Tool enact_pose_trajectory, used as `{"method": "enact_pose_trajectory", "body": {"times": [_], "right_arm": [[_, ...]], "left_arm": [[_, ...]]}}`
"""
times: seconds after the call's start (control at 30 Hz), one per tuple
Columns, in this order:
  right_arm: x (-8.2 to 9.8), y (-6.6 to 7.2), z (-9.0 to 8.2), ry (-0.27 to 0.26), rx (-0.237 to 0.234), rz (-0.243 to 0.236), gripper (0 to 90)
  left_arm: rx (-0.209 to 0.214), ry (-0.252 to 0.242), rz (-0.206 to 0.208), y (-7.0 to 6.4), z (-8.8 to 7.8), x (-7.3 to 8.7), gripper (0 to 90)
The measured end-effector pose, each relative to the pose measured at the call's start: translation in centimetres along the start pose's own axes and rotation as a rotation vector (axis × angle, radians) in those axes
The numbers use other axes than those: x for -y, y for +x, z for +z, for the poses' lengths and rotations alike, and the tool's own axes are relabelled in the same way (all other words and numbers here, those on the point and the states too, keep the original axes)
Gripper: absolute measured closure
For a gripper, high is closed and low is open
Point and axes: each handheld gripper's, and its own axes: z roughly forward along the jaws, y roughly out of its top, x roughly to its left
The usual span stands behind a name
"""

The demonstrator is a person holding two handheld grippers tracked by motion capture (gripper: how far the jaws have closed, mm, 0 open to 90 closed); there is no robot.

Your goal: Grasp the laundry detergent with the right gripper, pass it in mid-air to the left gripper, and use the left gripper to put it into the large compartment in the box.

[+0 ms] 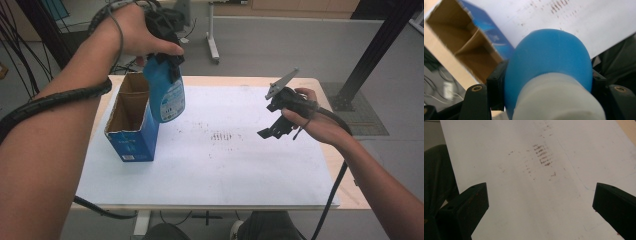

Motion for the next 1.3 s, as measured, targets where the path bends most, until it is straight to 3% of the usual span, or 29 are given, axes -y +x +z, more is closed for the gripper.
{"method": "enact_pose_trajectory", "body": {"times": [0.17, 0.33, 0.6, 0.9, 1.03, 1.3], "right_arm": [[1.1, -0.1, -1.5, 0.022, 0.015, 0.011, 0.3], [2.0, -0.4, -2.6, 0.035, 0.021, 0.024, 0.3], [3.5, -0.9, -4.0, 0.046, 0.033, 0.036, 0.3], [4.6, -1.1, -5.1, 0.046, 0.060, 0.047, 0.3], [4.9, -1.2, -5.2, 0.046, 0.066, 0.049, 0.3], [5.2, -1.5, -5.5, 0.038, 0.071, 0.055, 0.3]], "left_arm": [[0.001, -0.021, -0.162, 1.9, -2.4, 0.6, 36.4], [-0.018, -0.043, -0.299, 3.6, -4.6, 1.3, 36.4], [-0.040, -0.062, -0.464, 6.0, -7.0, 2.5, 36.4], [-0.039, -0.090, -0.579, 8.1, -7.7, 3.7, 36.6], [-0.056, -0.098, -0.604, 8.5, -7.8, 3.8, 36.7], [-0.052, -0.118, -0.640, 9.1, -7.9, 4.0, 36.7]]}}
